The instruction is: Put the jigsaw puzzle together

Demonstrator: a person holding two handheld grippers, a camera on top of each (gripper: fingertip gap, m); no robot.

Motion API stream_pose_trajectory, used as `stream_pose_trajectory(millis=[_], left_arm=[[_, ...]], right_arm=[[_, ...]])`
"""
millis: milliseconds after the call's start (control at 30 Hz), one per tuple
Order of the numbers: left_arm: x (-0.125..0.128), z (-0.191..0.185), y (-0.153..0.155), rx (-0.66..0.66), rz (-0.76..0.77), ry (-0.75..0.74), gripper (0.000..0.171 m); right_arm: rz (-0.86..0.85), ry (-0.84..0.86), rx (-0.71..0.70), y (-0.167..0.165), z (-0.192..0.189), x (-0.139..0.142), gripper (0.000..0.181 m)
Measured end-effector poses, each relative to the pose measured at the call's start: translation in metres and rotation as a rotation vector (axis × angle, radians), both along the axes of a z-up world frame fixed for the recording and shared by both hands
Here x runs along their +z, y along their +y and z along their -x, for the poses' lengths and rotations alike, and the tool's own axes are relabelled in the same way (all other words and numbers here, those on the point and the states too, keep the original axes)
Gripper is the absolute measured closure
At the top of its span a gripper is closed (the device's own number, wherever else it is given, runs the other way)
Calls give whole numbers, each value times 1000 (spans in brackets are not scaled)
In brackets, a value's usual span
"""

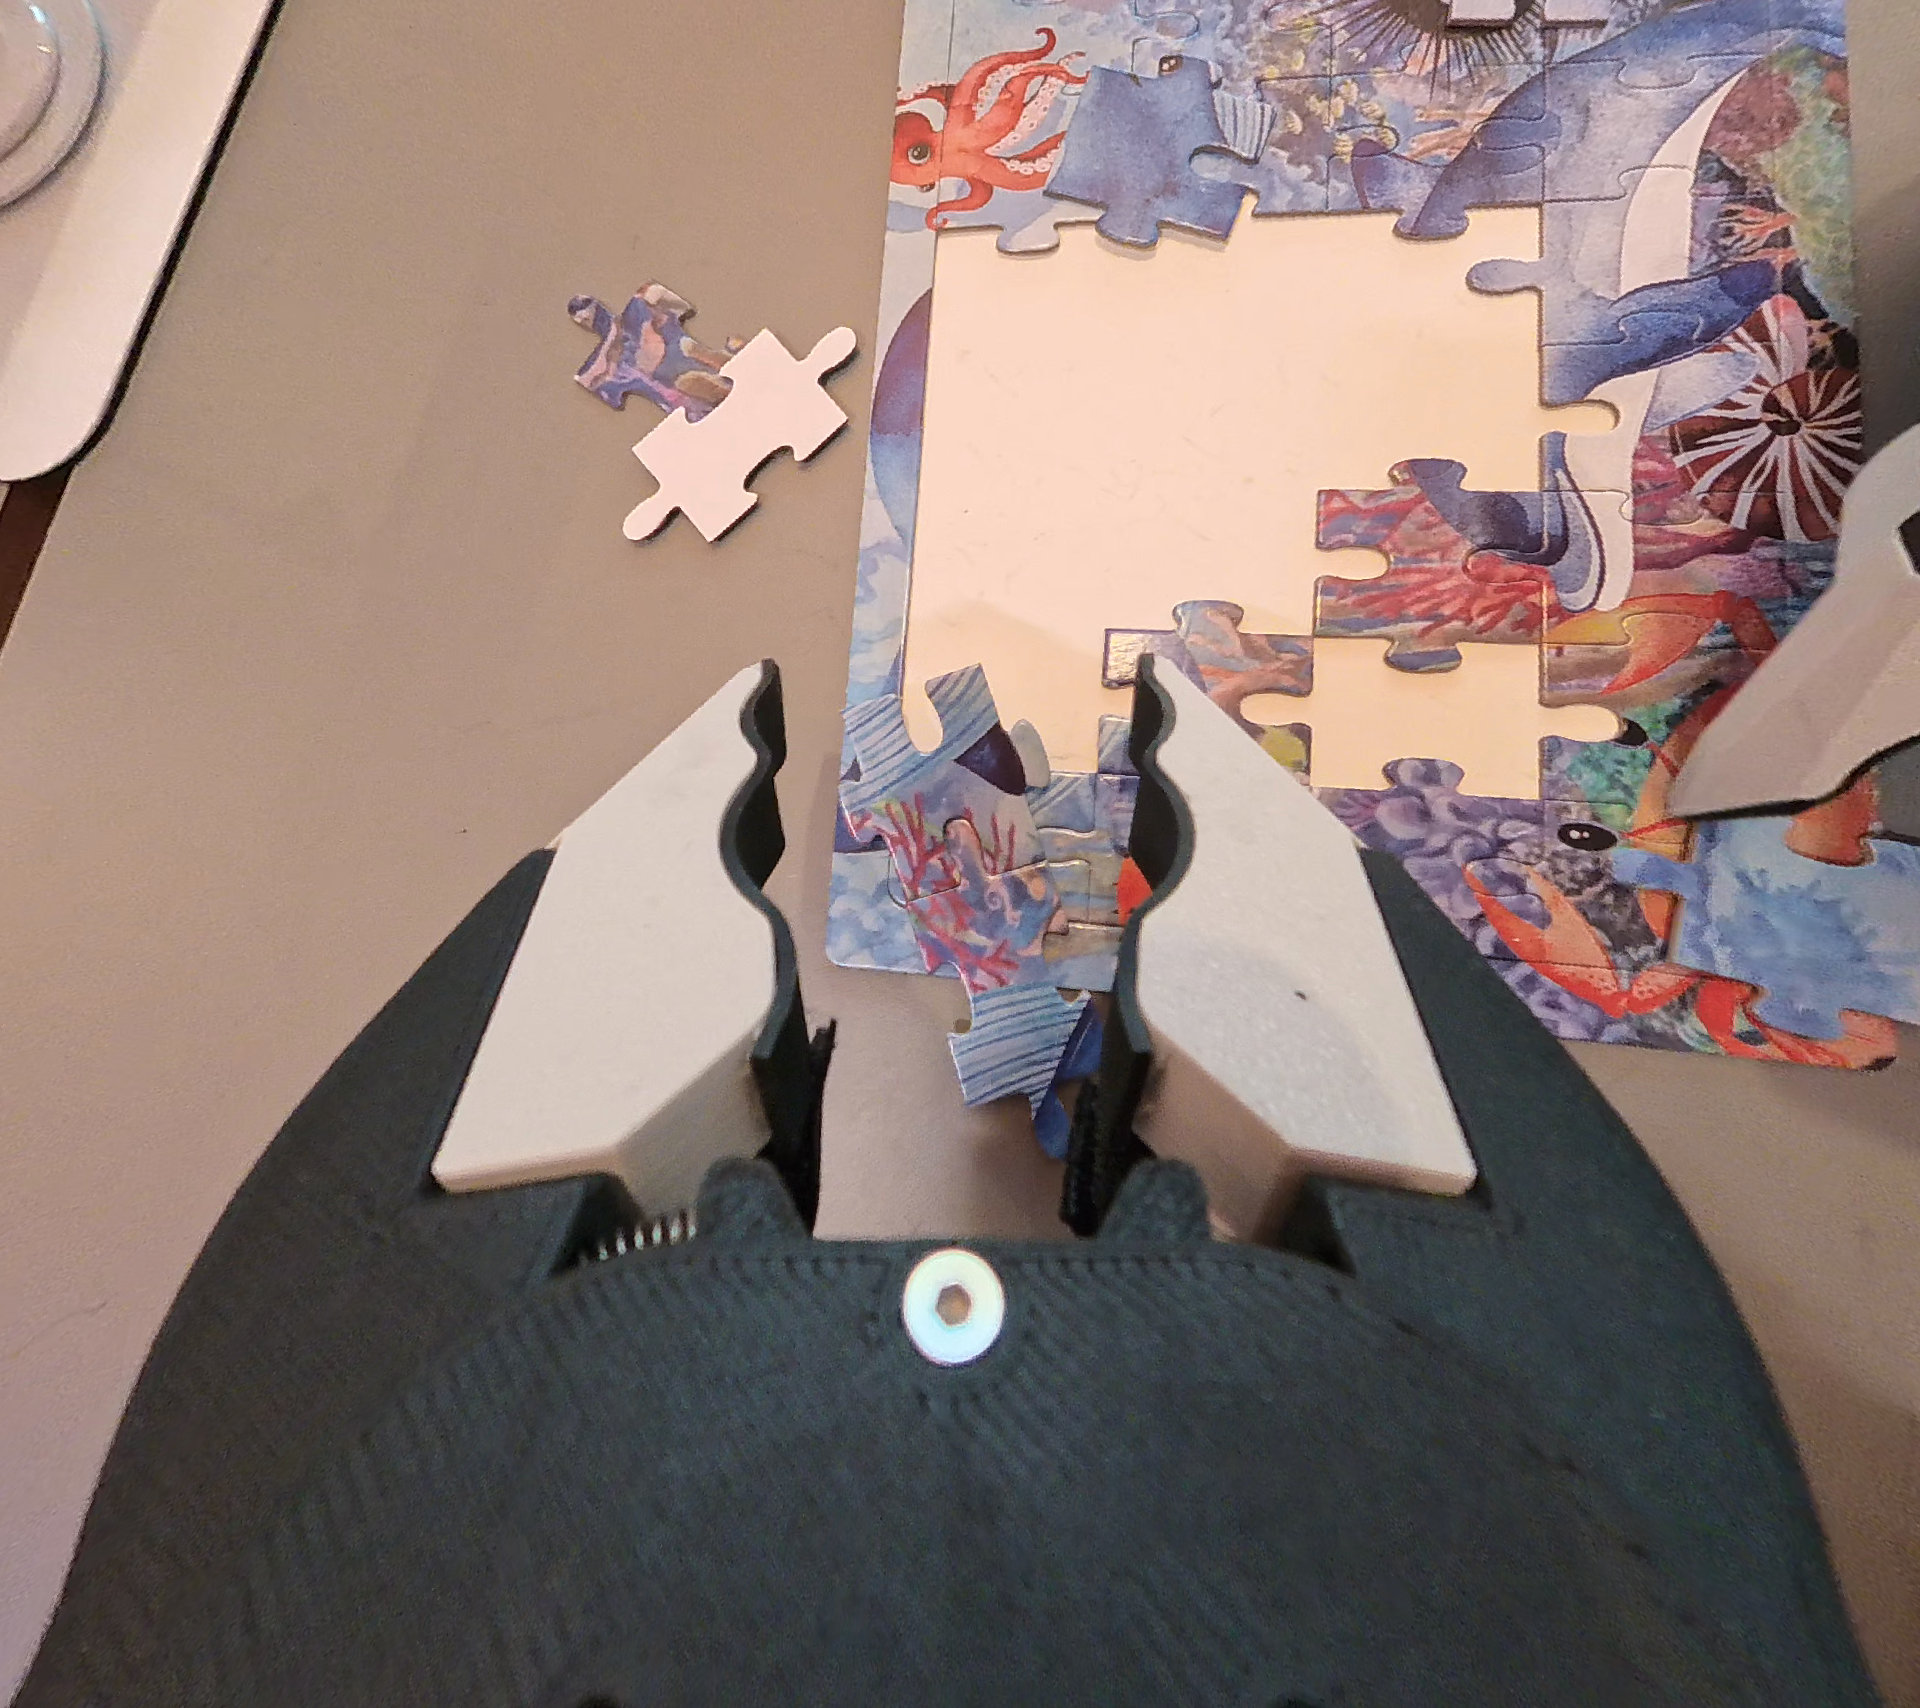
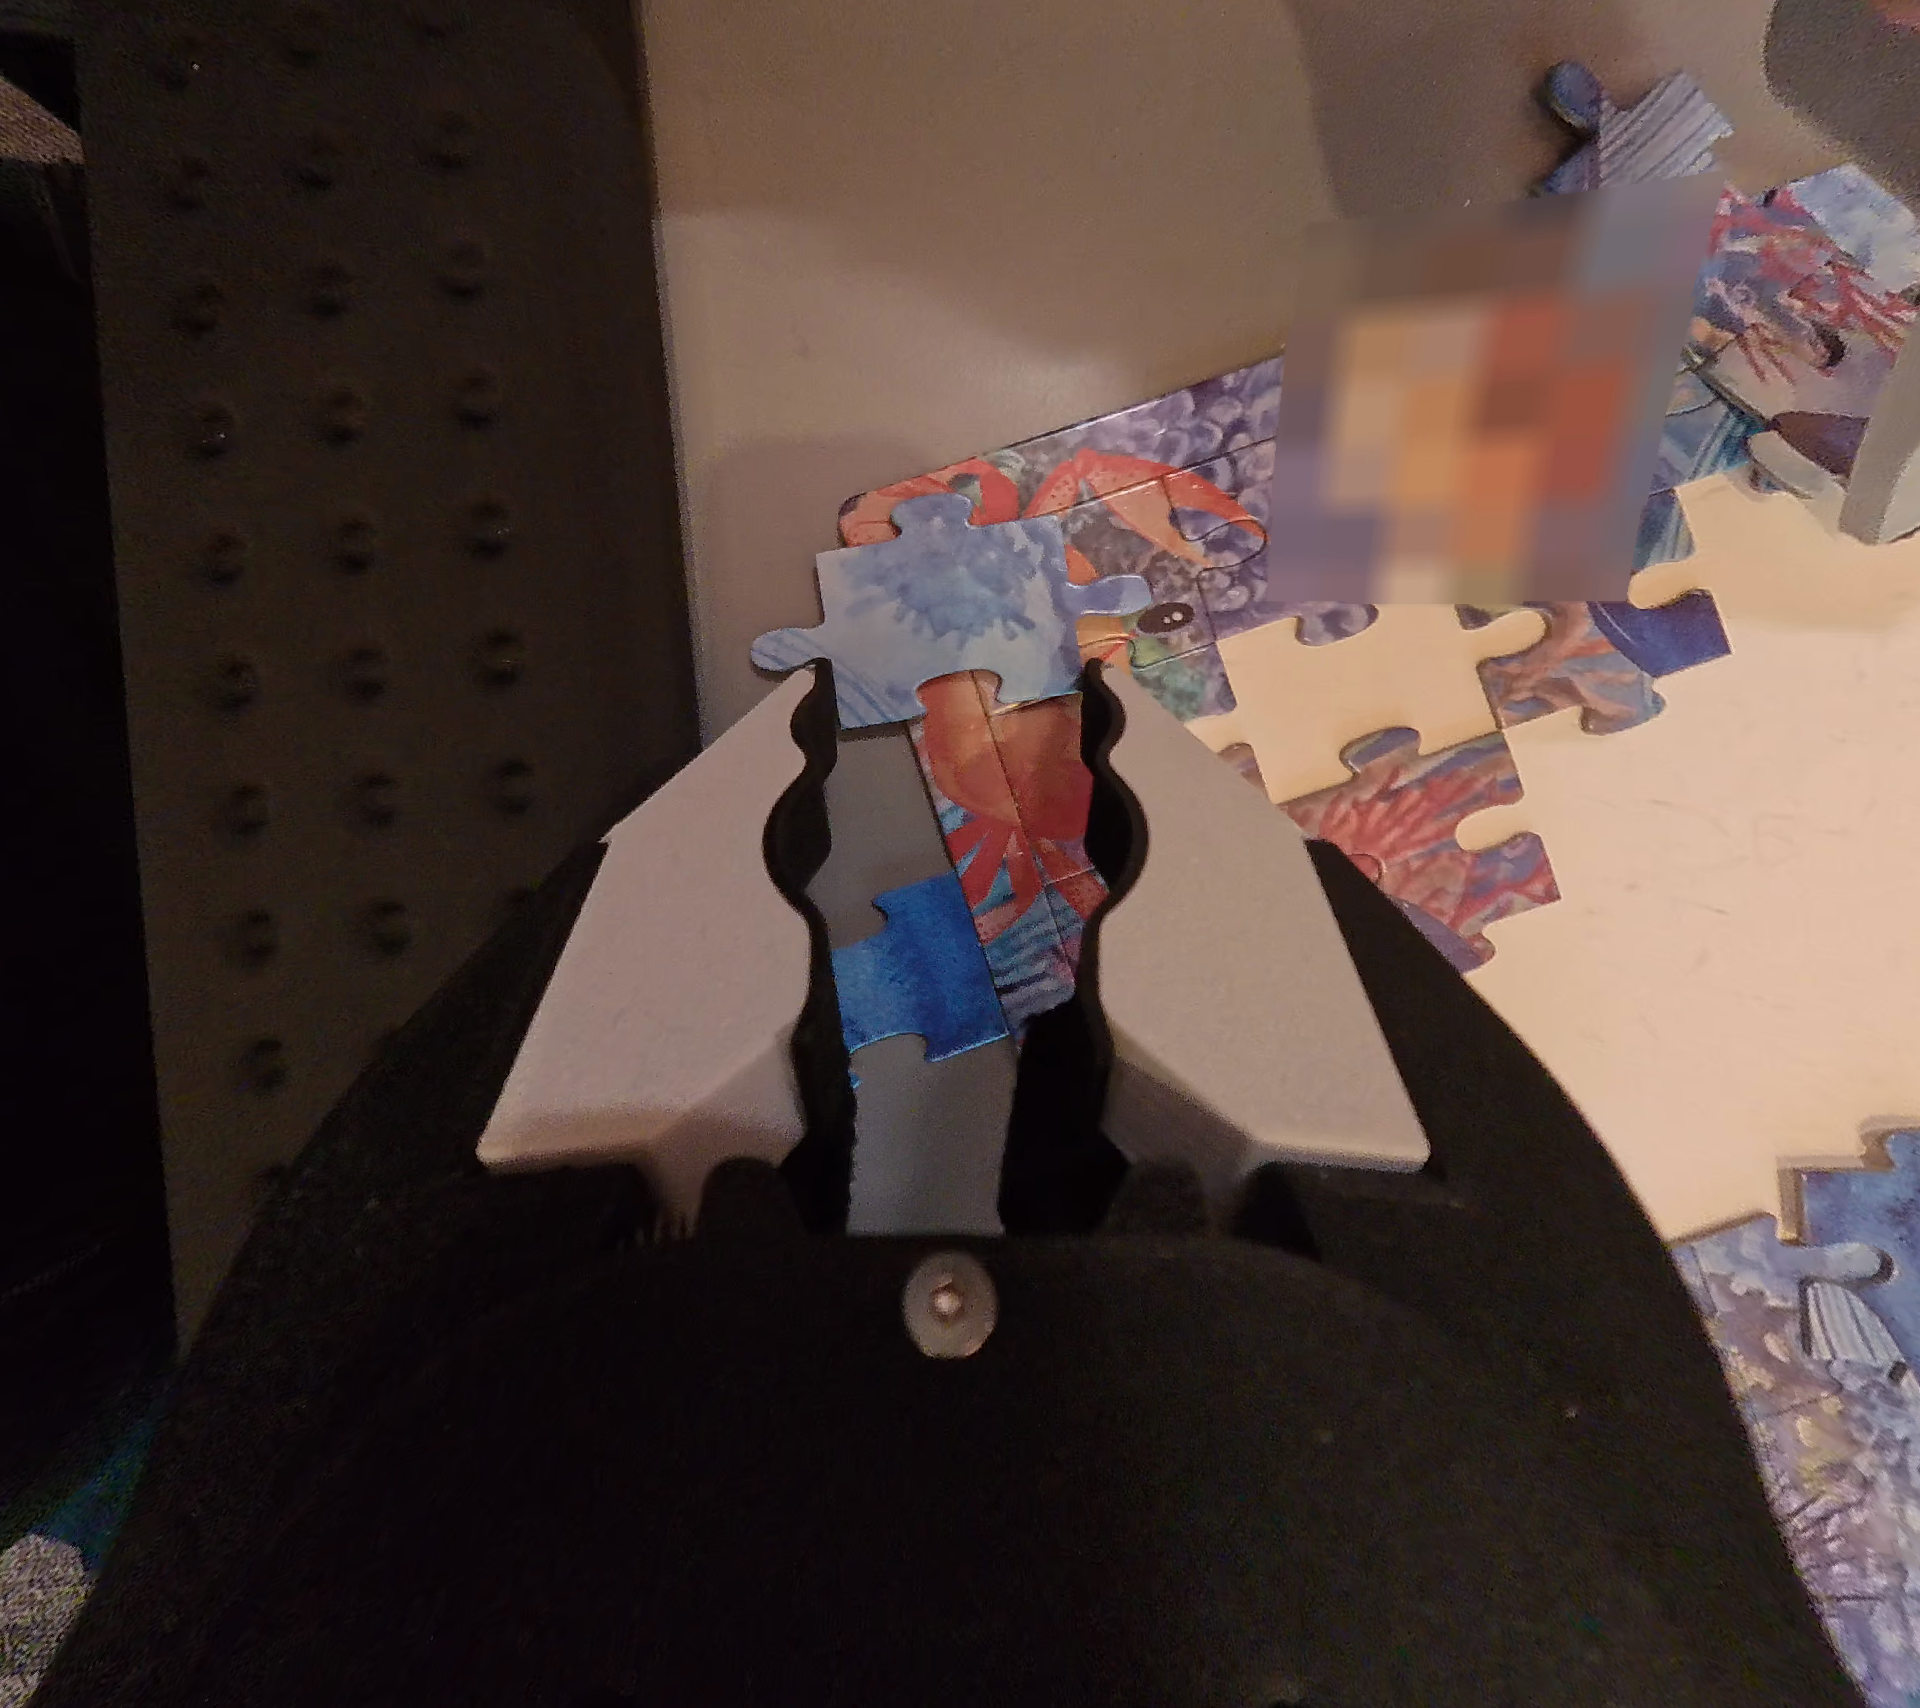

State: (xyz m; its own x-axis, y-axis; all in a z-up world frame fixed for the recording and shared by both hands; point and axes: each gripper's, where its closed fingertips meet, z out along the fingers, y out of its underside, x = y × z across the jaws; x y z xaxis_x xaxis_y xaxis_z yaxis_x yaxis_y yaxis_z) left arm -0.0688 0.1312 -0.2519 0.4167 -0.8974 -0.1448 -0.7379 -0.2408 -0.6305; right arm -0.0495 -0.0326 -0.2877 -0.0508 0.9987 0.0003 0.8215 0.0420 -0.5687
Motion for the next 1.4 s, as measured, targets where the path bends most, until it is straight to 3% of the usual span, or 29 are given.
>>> stream_pose_trajectory(millis=[200, 433, 767, 1000, 1400], left_arm=[[3, 3, 3, 15, -7, -12, 107], [-1, 5, 6, 32, 3, -12, 109], [-7, 4, 6, 31, 26, -10, 110], [-14, -2, 5, 20, 38, -1, 110], [-16, -1, 5, 20, 42, 8, 109]], right_arm=[[8, 50, -36, 12, -9, 14, 135], [-88, 22, -88, 59, -42, 41, 135], [-149, -163, -136, 96, -109, 31, 135], [-165, -192, -108, 100, -117, 30, 135], [-151, -175, -9, 103, -89, 25, 135]])
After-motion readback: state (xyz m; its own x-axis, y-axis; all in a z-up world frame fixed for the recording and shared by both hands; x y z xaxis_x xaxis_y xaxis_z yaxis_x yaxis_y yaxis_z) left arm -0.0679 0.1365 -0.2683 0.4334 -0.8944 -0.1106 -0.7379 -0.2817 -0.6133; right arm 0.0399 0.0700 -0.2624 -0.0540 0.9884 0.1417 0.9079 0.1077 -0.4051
